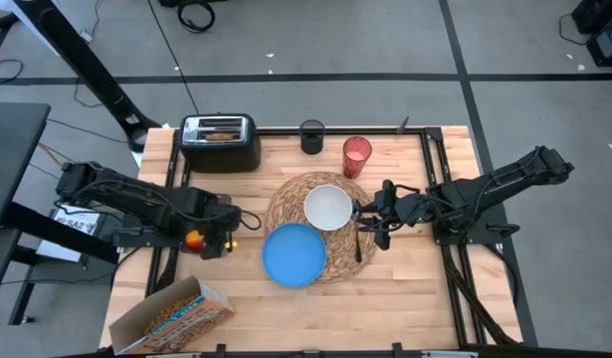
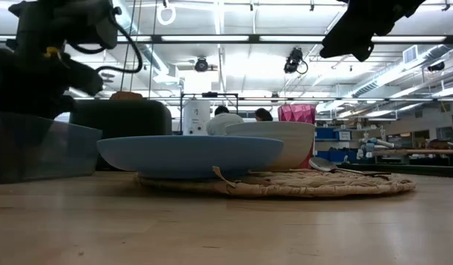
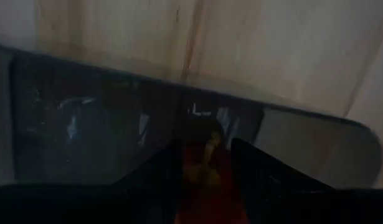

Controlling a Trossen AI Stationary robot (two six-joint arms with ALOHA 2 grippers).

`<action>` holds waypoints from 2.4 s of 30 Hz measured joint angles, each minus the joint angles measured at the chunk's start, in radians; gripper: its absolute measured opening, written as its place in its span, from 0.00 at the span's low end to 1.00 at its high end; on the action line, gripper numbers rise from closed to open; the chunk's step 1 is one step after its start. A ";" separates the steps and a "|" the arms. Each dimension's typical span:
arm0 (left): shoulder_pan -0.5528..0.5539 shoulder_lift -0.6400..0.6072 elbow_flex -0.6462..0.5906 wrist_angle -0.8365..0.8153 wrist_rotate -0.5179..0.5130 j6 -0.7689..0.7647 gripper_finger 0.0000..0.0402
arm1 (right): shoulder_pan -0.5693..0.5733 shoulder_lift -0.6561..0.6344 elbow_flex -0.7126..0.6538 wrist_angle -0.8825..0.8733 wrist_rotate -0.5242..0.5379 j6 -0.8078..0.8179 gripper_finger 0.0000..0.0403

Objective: Arrange a breakfast setting
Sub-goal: Put the apple from black bin on the placemat to the left of the white bowl

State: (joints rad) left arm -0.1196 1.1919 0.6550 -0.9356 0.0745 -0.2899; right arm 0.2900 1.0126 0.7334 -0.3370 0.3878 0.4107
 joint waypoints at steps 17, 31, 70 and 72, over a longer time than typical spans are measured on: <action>-0.043 0.035 -0.009 0.046 -0.013 -0.018 0.35 | 0.000 0.000 0.000 0.000 -0.024 -0.015 0.35; -0.060 0.109 0.007 0.029 -0.008 -0.071 0.32 | 0.000 -0.001 0.000 -0.008 -0.042 -0.035 0.35; 0.070 0.076 0.572 -0.147 -0.232 -0.322 0.05 | 0.000 -0.087 0.086 -0.108 -0.013 -0.123 0.35; 0.086 0.080 0.557 -0.021 -0.289 -0.264 0.05 | 0.000 -0.087 0.132 -0.163 -0.008 -0.132 0.35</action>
State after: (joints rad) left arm -0.0340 1.2719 1.2122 -0.9561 -0.2143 -0.5541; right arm 0.2897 0.9257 0.8653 -0.5002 0.3793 0.2789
